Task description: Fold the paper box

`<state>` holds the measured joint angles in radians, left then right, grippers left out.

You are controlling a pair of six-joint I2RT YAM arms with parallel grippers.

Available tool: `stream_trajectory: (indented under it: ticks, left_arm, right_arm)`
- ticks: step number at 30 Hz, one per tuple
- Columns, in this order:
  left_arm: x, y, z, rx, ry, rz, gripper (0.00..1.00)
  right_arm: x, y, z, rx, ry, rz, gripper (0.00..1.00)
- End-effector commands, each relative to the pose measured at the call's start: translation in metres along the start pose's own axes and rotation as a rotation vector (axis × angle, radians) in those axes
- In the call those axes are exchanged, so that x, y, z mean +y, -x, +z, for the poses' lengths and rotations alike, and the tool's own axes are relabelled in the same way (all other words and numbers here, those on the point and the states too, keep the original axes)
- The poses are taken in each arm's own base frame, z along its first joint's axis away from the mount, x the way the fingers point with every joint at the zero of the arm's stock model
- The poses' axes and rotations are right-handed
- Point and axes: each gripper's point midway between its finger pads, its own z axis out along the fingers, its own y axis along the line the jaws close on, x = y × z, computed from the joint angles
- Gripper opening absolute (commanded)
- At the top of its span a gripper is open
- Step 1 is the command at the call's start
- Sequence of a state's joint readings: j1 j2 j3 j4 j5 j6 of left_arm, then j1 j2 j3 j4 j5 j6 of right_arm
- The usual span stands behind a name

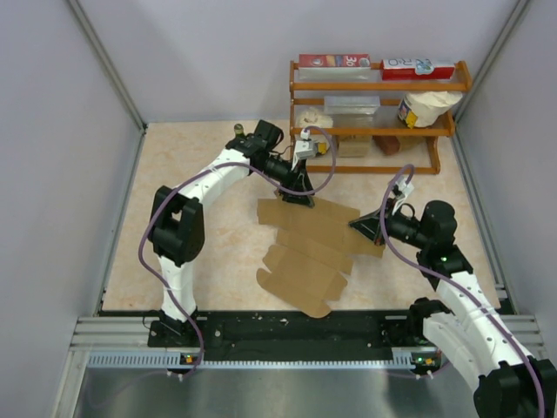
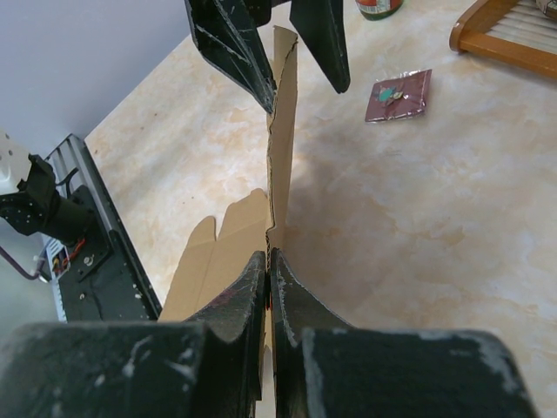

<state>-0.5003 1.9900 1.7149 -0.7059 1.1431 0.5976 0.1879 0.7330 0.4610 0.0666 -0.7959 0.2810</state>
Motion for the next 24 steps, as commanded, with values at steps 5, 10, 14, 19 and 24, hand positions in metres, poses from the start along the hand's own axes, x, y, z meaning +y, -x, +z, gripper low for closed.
stream_trajectory:
  ticks: [5,10,14,19,24]
  left_arm:
    - [-0.004,-0.006,0.0,0.018,-0.003,-0.01,0.46]
    - [-0.002,-0.004,-0.002,0.021,0.013,-0.013,0.38]
    - [-0.002,-0.003,-0.002,0.018,0.011,-0.019,0.3]
    - [0.001,-0.001,-0.001,0.024,0.025,-0.04,0.12]
    - [0.004,0.002,-0.005,0.037,0.061,-0.031,0.03]
  right_arm:
    - [0.014,0.03,-0.001,-0.069,0.037,-0.086,0.0]
    - [0.014,0.031,-0.001,-0.073,0.033,-0.088,0.0]
    - [0.013,0.031,-0.002,-0.076,0.026,-0.088,0.0]
    - [0.012,0.032,-0.001,-0.078,0.018,-0.087,0.01]
    - [0.013,0.043,-0.004,-0.096,-0.005,-0.105,0.24]
